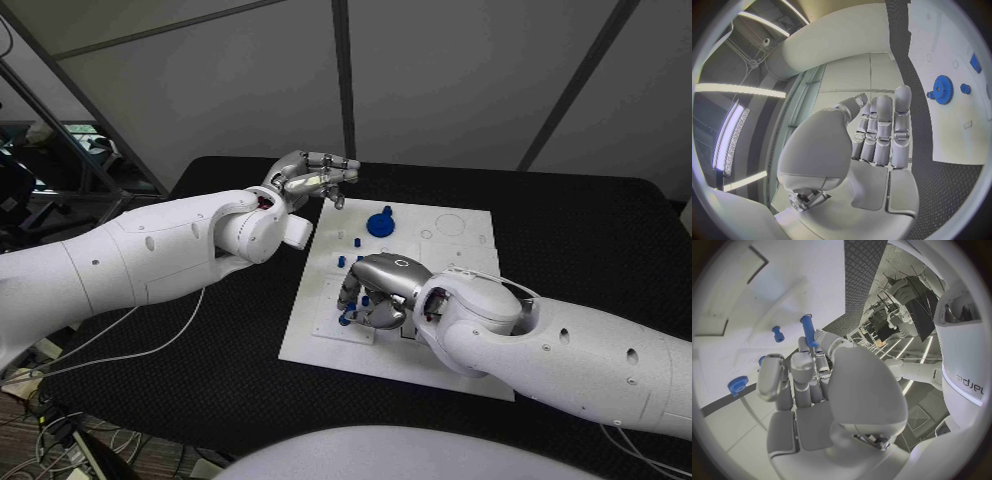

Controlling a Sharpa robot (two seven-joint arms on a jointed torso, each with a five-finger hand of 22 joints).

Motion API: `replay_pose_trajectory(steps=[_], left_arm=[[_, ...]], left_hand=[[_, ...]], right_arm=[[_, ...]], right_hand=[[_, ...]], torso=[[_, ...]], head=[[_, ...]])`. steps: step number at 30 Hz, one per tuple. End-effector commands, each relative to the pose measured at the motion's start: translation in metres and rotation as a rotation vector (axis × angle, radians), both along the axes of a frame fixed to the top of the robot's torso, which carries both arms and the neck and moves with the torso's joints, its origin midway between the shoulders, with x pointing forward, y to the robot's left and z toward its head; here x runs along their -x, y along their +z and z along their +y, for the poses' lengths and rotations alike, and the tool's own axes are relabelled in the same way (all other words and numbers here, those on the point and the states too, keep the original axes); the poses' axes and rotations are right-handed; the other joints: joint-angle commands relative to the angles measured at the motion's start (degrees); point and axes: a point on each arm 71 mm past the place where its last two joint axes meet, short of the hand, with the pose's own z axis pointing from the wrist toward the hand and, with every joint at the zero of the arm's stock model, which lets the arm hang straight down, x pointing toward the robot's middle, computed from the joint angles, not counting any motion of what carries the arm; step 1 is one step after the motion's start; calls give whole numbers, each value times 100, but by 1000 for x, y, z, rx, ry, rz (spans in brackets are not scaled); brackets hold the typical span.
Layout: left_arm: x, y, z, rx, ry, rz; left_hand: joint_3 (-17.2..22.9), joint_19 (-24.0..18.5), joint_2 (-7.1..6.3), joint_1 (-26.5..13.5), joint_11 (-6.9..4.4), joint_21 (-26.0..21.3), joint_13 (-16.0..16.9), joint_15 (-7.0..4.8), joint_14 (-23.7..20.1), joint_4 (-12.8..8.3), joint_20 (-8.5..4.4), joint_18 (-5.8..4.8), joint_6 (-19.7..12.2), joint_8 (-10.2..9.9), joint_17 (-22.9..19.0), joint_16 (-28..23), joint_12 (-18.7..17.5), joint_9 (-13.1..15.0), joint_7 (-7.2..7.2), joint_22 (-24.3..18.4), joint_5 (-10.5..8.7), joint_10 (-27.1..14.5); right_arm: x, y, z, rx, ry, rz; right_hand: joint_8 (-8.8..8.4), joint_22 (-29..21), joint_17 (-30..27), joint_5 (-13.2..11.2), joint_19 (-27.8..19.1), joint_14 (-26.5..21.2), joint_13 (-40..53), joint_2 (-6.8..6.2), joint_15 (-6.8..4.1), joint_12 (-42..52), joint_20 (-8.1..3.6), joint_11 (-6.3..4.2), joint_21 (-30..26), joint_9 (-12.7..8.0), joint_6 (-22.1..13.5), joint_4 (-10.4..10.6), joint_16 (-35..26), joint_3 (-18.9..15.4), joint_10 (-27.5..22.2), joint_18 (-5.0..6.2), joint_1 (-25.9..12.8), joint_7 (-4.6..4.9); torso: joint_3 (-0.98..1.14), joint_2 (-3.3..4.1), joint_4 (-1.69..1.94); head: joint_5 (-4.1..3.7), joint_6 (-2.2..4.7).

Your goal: Assemble the parts on the task board

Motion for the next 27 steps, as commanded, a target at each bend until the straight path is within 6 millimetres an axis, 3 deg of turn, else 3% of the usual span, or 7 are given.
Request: replay_pose_trajectory(steps=[1, 15, 27], left_arm=[[0, 1, -1, 7, -10, -2], [0, 1, -1, 6, -9, 0], [0, 1, 0, 5, -6, 0]], left_hand=[[-35, -17, 61, -19, 0, -27, -5, 27, 16, -3, 9, -26, -23, 8, -5, -27, 26, -7, -4, -5, 4, -41], [-35, -17, 61, -19, 0, -27, -5, 27, 16, -3, 9, -26, -23, 8, -5, -27, 26, -7, -4, -5, 4, -41], [-37, -18, 69, -21, 5, -35, -6, 31, 18, 1, 13, -26, -31, 10, -12, -30, 32, -8, 2, -11, 5, -51]], right_arm=[[1, -1, 1, 10, 15, 0], [1, -12, 1, 48, 12, 12], [7, -15, 6, 42, 43, 21]], right_hand=[[-18, 5, 5, 18, 32, 16, 41, 44, -3, 25, 9, -169, 31, -6, -9, -37, 22, 78, 210, -101, 29, 50], [-35, -3, -2, 23, 18, 13, 45, 43, 6, -1, 18, -159, 26, -14, -33, -45, 28, 77, 189, -98, -23, 61], [-253, -100, -68, 164, -83, -27, -126, -104, 180, -505, 169, 58, -45, -53, -388, 35, 45, -2, -368, -73, -421, 239]], torso=[[1, 1, 5], [0, 6, 7], [1, 1, -3]], head=[[3, -7], [11, -17], [7, -21]])
